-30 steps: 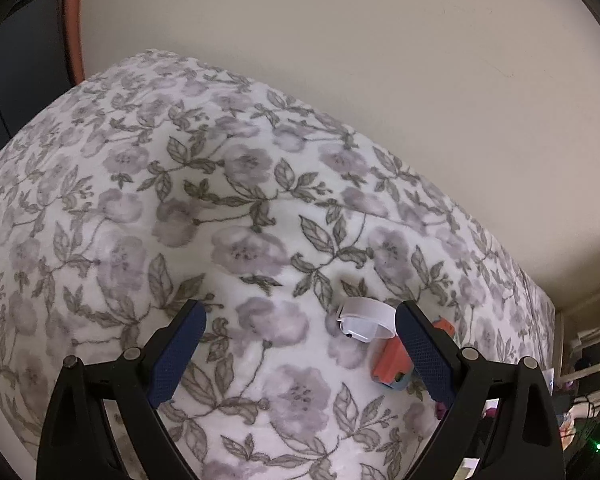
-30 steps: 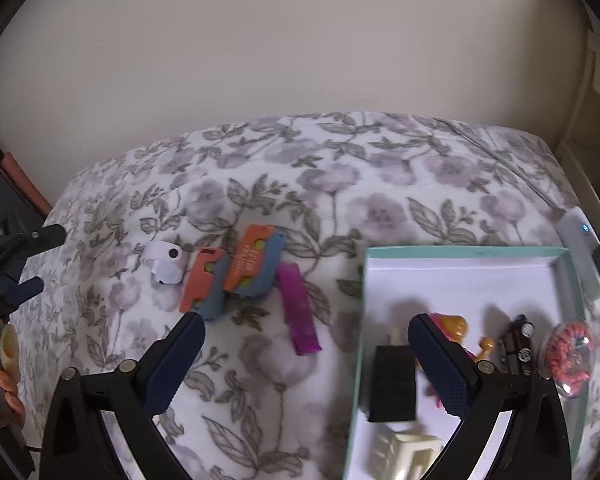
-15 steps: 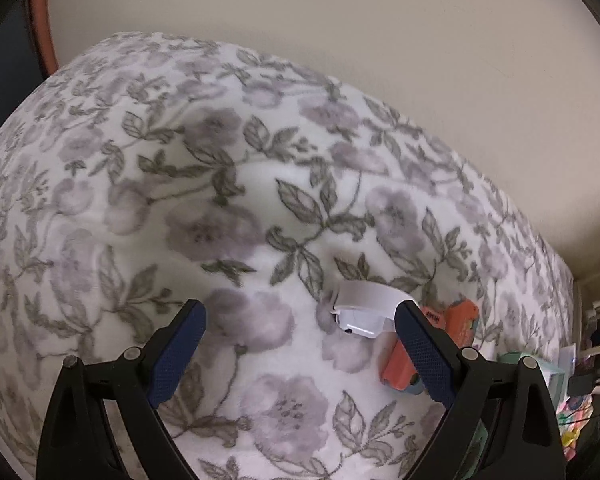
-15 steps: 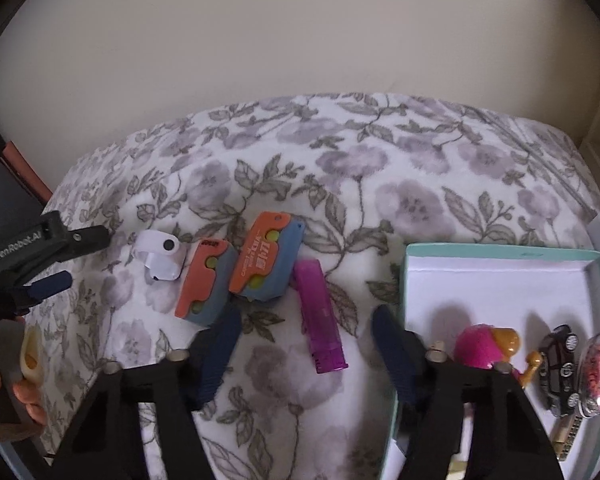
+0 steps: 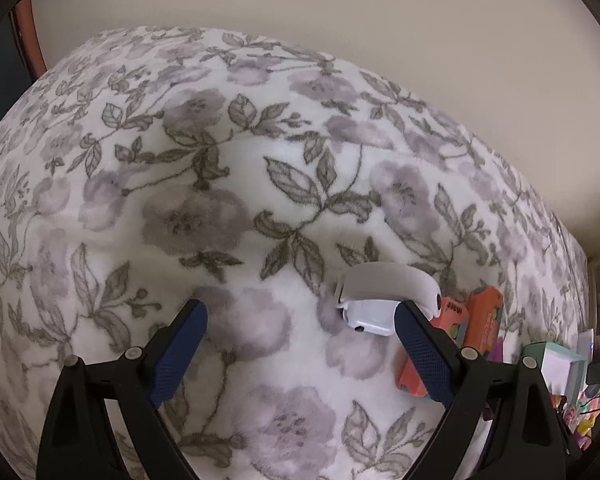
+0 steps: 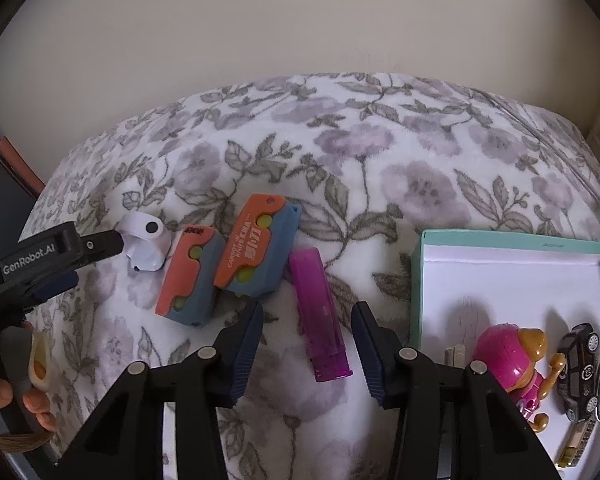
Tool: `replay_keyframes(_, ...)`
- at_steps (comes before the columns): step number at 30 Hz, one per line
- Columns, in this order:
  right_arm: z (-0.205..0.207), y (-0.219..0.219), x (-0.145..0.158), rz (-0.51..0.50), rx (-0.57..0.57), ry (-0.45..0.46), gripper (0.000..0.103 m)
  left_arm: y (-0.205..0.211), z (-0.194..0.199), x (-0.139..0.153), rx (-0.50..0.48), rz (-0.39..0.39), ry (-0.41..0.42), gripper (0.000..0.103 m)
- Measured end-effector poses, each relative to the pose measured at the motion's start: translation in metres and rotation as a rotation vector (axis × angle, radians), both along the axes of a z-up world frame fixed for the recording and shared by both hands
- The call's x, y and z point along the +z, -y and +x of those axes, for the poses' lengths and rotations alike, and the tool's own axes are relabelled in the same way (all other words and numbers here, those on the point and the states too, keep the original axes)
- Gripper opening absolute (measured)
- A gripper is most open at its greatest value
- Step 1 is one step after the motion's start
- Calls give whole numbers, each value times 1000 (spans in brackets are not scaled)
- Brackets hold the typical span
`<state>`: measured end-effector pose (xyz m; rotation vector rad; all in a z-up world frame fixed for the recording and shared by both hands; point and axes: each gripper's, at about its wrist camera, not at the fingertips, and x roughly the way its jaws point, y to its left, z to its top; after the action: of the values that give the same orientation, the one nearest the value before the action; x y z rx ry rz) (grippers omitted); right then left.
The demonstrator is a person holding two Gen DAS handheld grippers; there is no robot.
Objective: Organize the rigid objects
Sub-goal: 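Move both open tools back toward the earbud case and purple stick, then grasp the purple stick with the right tool while the left tool grasps the white earbud case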
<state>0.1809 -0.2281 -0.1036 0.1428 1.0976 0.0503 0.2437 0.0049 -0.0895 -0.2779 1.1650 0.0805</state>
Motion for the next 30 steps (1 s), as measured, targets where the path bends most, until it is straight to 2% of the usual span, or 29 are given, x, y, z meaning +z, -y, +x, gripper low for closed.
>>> replay_keyframes(5, 0, -1, -4, -7, 1, -5, 46, 3, 0, -2, -18, 11, 13, 95)
replay_keyframes(8, 0, -2, -4, -19, 6, -4, 46, 6, -1, -5, -19, -11, 46, 95)
replay_keyframes(10, 0, -2, -4, -19, 9, -3, 41, 7, 0, -9, -15, -23, 60, 94)
replay_keyframes(11, 0, -2, -4, -20, 11, -4, 39, 7, 0, -11, -13, -30, 65, 92)
replay_keyframes(13, 0, -2, -4, -23, 13, -3, 39, 7, 0, -12, -10, -40, 85, 82)
replay_keyframes(22, 0, -5, -6, -28, 33, 1, 36, 6, 1, -5, -24, -74, 199, 67)
replay_keyframes(30, 0, -9, -14, -43, 45, -10, 35, 12, 2, -6, -56, -86, 210, 64)
